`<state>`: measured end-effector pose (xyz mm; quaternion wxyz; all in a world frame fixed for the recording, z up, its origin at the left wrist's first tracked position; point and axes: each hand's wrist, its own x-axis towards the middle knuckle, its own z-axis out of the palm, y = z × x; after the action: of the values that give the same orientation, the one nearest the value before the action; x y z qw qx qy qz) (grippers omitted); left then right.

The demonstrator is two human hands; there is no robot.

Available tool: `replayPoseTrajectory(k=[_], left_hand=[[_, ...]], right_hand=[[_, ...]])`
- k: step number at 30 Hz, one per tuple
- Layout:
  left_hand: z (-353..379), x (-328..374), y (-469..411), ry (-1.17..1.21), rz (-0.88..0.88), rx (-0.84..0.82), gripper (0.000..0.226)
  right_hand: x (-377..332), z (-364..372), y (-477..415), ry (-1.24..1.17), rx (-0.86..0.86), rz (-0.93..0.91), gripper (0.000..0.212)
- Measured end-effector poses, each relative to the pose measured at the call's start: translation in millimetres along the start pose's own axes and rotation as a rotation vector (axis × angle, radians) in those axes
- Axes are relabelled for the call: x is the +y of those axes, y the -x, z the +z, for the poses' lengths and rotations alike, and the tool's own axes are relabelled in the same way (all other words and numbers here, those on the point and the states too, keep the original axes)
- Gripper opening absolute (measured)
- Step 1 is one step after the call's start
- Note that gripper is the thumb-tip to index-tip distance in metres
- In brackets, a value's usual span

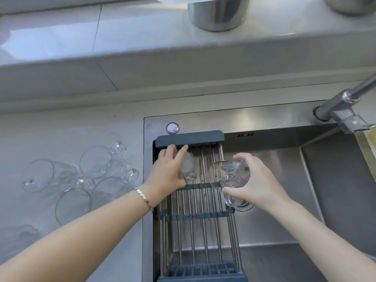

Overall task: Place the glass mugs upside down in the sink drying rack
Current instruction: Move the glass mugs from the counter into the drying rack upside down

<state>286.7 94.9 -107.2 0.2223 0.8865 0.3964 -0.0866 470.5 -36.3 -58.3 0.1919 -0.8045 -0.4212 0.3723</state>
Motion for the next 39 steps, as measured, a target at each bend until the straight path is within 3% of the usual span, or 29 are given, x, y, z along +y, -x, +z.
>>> replayPoseTrajectory(k=[5, 8, 15, 23, 28, 32, 35, 39], left_hand=[[-10.8, -8.0, 5.9, 0.257, -0.132, 0.137, 0.078], [-15.1, -5.3, 5.0, 0.315, -0.165, 0.125, 0.077], [-21.8, -1.9, -8.0, 0.121, -0.019, -0.052, 0.080], [-9.5, -5.4, -10.3, -0.076, -0.132, -0.058, 0.073], [-6.4, 8.5, -5.5, -0.188, -0.210, -0.045, 0.076], [-9.0, 8.9, -0.8, -0.338, -0.178, -0.009, 0.086], [-9.8, 6.9, 10.1, -0.423, -0.162, 0.006, 0.089], [-17.7, 12.2, 45.7, -0.337, -0.063, 0.106, 0.086]], right_hand=[[-28.1, 30.1, -27.4, 0.202, 0.004, -0.093, 0.072], [-36.8, 42.5, -46.2, 0.346, 0.016, -0.115, 0.074], [-35.8, 62.0, -73.4, 0.554, 0.030, -0.089, 0.077], [-11.6, 66.2, -53.5, 0.338, 0.187, -0.034, 0.075], [-3.2, 74.8, -32.5, 0.002, 0.121, 0.109, 0.075], [-12.5, 81.2, -23.9, -0.093, 0.088, 0.146, 0.080], [-20.2, 77.7, -22.1, -0.082, 0.065, 0.152, 0.086], [-25.3, 59.3, -6.0, 0.035, -0.032, 0.135, 0.075]])
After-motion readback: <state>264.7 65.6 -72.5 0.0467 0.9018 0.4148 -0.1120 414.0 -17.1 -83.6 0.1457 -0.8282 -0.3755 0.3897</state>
